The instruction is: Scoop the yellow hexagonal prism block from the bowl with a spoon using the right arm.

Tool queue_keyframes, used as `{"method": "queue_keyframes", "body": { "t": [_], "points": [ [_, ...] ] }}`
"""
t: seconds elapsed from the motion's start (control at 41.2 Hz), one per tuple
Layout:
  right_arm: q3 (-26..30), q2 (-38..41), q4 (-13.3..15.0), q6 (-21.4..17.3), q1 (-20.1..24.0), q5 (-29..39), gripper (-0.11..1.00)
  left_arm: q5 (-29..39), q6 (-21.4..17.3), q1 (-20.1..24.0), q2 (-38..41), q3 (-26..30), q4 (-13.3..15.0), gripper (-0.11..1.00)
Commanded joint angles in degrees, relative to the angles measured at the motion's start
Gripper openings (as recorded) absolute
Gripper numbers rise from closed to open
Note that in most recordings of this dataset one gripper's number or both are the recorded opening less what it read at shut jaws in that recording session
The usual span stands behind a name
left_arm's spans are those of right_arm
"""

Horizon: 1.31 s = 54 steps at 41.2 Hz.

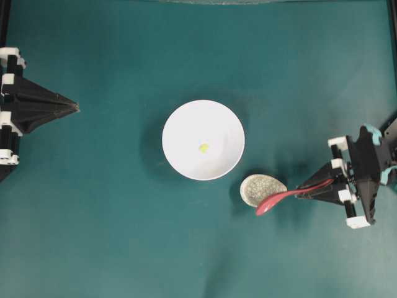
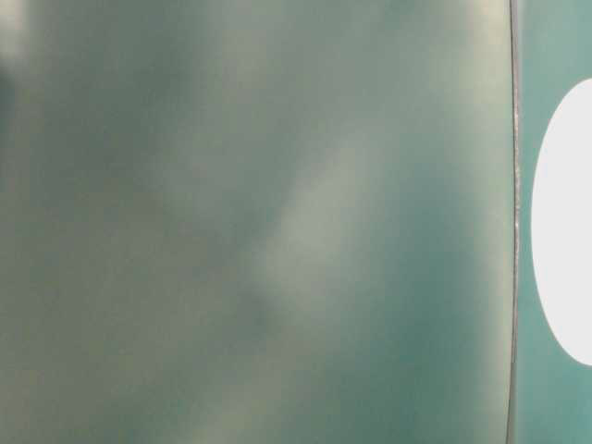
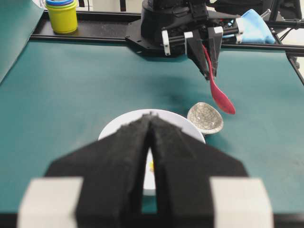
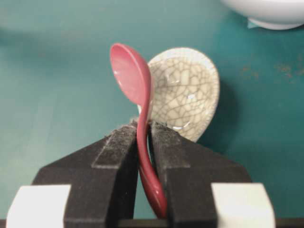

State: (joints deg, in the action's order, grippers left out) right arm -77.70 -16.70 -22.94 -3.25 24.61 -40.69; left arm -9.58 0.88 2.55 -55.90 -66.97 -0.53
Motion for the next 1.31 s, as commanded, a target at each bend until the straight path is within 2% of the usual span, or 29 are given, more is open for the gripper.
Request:
{"method": "queue_keyframes", "body": {
  "t": [0.0, 0.462, 0.753, 1.069, 1.287],
  "points": [
    [0.70, -2.37, -0.09, 0.18, -0.70, 1.49, 0.16, -0.35, 0.09, 0.09, 0.18, 1.41, -0.18, 0.03],
    [1.93, -5.62, -0.18, 1.32, -2.37, 4.13, 0.16, 0.35, 0.00, 0.09, -0.35, 1.49, -0.18, 0.03],
    [2.29, -5.54, -0.62, 1.32, -2.99, 4.83, 0.15, 2.20, -0.53, 0.09, -2.81, 1.93, -0.18, 0.03],
    [2.46, -4.83, -0.97, 1.32, -4.31, 7.03, 0.15, 2.37, -0.97, 0.09, -1.41, 1.76, -0.18, 0.03],
    [3.08, -2.64, -2.46, 1.32, -5.36, 7.91, 0.15, 2.46, -0.97, 0.09, -1.58, 1.76, -0.09, 0.03]
  ]
}}
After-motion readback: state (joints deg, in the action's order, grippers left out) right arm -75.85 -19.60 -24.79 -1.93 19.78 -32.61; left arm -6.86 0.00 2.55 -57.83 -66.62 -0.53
